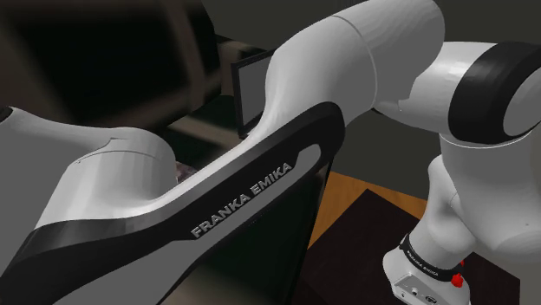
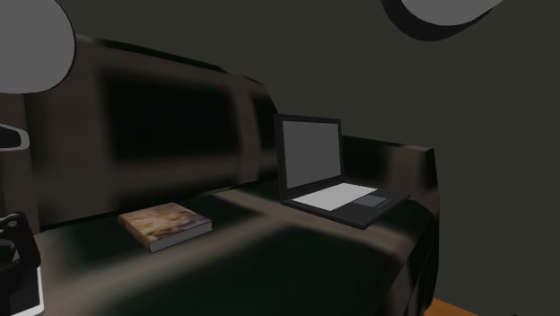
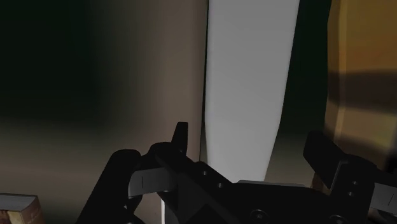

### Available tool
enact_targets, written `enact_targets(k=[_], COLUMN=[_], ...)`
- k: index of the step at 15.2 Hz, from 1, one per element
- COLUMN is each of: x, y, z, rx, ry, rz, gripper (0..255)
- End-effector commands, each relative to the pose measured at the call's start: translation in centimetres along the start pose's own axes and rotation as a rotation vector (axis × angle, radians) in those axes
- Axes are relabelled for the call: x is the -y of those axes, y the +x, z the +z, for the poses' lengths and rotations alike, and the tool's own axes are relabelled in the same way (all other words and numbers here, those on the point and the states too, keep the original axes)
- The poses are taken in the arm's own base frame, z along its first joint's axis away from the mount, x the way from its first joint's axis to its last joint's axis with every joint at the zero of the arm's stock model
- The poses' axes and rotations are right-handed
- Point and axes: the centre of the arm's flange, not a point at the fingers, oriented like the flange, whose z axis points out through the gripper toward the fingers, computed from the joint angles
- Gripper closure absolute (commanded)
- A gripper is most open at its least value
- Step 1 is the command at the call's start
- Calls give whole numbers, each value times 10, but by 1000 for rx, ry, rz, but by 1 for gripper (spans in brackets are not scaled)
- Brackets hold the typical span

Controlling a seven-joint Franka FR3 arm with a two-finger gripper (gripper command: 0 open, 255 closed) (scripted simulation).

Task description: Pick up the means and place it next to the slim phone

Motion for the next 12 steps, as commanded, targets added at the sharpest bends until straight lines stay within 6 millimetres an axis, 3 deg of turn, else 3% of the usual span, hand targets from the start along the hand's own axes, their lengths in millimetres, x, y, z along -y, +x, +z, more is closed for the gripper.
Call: enact_targets(k=[1,5,12], x=[4,5,5], y=[-5,-4,-4], z=[22,-28,-28], rx=[19,19,19], ry=[-5,-5,-5], rz=[-11,-11,-11], gripper=[0,0,0])
